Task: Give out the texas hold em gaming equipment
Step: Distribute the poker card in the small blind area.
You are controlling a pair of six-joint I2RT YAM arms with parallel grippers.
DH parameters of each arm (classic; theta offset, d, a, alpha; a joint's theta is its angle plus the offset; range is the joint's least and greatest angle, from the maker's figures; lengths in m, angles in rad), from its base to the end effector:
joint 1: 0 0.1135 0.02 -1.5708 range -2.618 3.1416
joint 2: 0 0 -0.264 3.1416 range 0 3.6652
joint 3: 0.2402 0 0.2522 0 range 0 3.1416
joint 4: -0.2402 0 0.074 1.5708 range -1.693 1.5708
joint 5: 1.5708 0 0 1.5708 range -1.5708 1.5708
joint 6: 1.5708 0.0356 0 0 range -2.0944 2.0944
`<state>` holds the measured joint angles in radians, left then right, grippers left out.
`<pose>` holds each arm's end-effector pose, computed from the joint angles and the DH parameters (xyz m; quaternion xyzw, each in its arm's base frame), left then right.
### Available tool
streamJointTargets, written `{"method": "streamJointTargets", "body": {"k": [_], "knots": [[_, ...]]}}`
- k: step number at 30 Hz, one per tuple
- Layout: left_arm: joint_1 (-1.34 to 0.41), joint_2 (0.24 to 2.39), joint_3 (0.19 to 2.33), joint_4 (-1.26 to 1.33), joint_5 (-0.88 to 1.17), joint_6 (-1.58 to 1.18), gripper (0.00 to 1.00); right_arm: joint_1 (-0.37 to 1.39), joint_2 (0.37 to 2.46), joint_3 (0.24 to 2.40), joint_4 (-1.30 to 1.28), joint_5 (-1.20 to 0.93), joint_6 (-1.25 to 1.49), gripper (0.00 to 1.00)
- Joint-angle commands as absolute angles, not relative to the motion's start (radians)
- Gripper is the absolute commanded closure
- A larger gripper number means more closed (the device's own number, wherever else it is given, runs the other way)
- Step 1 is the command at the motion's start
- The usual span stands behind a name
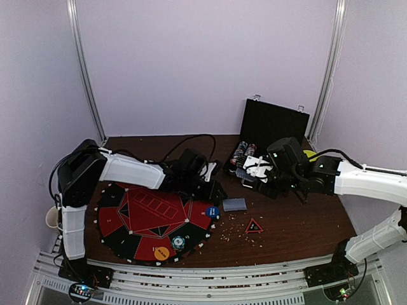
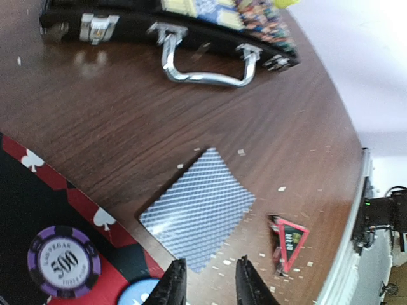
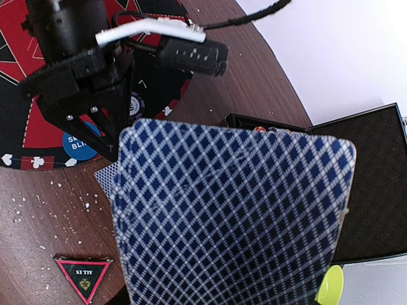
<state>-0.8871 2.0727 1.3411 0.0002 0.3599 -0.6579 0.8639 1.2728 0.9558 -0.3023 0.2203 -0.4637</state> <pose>0.2740 -0.3562 0.1543 0.1752 0.8842 -0.3969 0.1730 0.1894 0.2097 0.2834 -0.5047 0.7270 -0.0053 0.4656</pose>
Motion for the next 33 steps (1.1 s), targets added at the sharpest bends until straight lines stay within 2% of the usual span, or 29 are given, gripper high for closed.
{"method": "streamJointTargets", "body": {"k": [1, 10, 16, 21, 29, 33], "knots": [[-0.887, 1.919, 1.306, 0.078, 0.391, -0.625, 0.70, 0.862, 1.251, 0.968, -0.303, 0.226, -0.463, 0.51], [-0.844, 1.703, 1.226, 0.050, 0.411, -0.584, 0.46, 0.876, 1.247, 0.991, -0.295, 0.188, -0.496, 0.51], [-0.835, 1.625, 1.159, 0.195, 0.550, -0.557, 0.30, 0.912, 1.292, 1.026, -0.262, 0.140, -0.505, 0.51], [-0.835, 1.572, 1.098, 0.259, 0.499, -0.535, 0.07, 0.940, 1.343, 1.074, -0.232, 0.093, -0.500, 0.51], [-0.835, 1.609, 1.142, 0.205, 0.493, -0.500, 0.07, 0.982, 1.412, 1.111, -0.221, 0.088, -0.503, 0.51], [-0.835, 1.639, 1.187, 0.082, 0.375, -0.470, 0.16, 0.995, 1.427, 1.123, -0.220, 0.092, -0.503, 0.51]]}}
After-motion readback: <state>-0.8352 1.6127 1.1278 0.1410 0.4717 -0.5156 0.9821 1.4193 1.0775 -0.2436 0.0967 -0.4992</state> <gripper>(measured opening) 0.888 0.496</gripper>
